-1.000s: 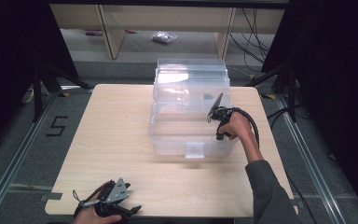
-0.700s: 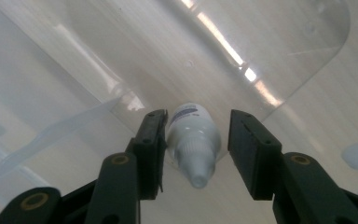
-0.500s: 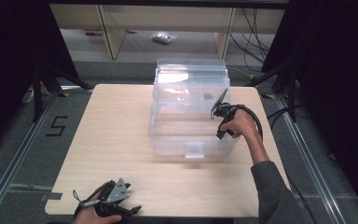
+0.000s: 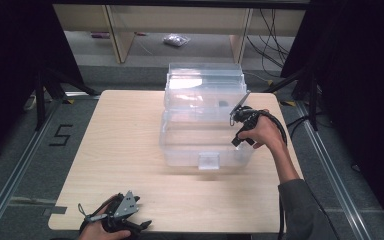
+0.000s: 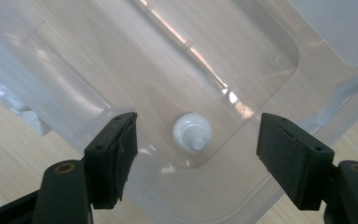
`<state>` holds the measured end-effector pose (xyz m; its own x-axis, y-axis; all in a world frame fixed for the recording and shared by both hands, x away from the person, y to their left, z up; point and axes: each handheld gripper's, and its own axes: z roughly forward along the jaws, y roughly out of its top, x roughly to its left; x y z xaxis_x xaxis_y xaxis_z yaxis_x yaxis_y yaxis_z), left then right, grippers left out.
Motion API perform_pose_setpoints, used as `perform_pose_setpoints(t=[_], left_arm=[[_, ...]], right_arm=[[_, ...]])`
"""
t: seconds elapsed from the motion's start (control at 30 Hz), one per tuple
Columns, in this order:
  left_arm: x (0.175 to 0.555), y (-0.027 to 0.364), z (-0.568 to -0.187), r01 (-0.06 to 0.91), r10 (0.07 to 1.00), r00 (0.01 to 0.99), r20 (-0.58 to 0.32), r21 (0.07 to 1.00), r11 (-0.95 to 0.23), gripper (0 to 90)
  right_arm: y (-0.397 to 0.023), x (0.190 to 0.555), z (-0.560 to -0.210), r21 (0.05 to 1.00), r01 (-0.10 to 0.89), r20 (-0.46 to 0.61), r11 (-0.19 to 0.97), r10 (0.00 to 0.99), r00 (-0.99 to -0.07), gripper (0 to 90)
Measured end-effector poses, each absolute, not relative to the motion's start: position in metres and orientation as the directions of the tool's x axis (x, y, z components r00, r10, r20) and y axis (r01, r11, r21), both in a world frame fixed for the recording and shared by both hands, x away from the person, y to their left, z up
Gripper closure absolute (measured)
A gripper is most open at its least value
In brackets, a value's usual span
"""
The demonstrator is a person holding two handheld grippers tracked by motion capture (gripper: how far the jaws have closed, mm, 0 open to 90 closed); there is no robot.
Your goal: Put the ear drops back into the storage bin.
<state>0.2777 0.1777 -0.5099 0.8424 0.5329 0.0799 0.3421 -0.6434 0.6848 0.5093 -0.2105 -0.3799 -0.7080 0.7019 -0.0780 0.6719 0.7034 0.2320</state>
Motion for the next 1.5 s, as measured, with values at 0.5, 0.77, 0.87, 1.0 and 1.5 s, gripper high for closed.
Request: perform_pose_setpoints(t=[0.5,0.77,0.87,1.0,1.5], left_arm=[[0.278,0.178,-0.511,0.346,0.536,0.841,0.078,0.684,-0.642,16.5],[0.278,0.177,-0.510,0.341,0.534,0.842,0.082,0.685,-0.643,16.5],[0.278,0.177,-0.511,0.341,0.534,0.841,0.082,0.686,-0.643,16.5],[0.278,0.177,-0.511,0.344,0.536,0.841,0.080,0.686,-0.641,16.5],[0.278,0.178,-0.510,0.332,0.526,0.846,0.091,0.683,-0.650,16.5]], right_arm=[[-0.214,0.496,-0.372,0.327,0.682,-0.005,0.654,0.723,-0.691,23.4],[-0.221,0.485,-0.367,0.360,0.689,0.016,0.630,0.734,-0.679,23.5],[-0.223,0.480,-0.365,0.376,0.681,0.016,0.628,0.730,-0.683,23.4],[-0.225,0.473,-0.363,0.383,0.674,0.015,0.632,0.725,-0.689,23.3],[-0.230,0.446,-0.362,0.441,0.635,0.015,0.634,0.702,-0.712,23.1]])
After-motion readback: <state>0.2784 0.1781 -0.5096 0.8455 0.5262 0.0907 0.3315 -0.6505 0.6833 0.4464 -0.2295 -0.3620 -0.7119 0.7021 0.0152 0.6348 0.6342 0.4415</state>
